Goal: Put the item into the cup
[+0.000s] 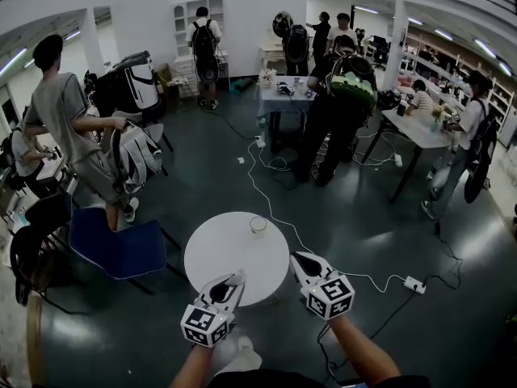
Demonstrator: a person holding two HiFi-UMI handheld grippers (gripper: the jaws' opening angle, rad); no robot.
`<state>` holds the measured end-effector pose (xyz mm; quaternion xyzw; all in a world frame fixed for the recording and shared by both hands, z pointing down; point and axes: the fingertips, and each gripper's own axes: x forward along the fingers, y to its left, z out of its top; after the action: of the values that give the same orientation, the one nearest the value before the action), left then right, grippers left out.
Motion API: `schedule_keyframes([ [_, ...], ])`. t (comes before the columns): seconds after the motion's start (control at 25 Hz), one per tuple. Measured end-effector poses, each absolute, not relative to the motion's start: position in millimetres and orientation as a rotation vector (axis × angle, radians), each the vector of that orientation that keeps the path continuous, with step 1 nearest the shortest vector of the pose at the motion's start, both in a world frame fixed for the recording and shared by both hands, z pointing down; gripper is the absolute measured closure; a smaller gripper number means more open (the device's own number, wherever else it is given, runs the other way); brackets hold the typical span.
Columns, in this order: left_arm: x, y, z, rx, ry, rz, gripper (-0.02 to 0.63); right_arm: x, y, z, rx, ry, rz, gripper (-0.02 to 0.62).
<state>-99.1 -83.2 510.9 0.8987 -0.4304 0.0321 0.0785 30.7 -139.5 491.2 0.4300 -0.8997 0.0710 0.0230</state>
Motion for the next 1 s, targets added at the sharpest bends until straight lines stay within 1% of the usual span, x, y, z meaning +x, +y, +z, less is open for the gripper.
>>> schedule_keyframes([
  [0.6, -122.4, -183.9, 515.5, 2.682, -1.219, 0.146, 0.525, 13.0, -236.9, 488.0, 1.407, -2.728, 0.247, 0.578],
  [1.0, -163.5, -240.3, 506.3, 2.694, -1.179, 0.131, 0.525, -24.4, -285.5, 475.6, 1.444, -2.678, 0.232, 0.578],
])
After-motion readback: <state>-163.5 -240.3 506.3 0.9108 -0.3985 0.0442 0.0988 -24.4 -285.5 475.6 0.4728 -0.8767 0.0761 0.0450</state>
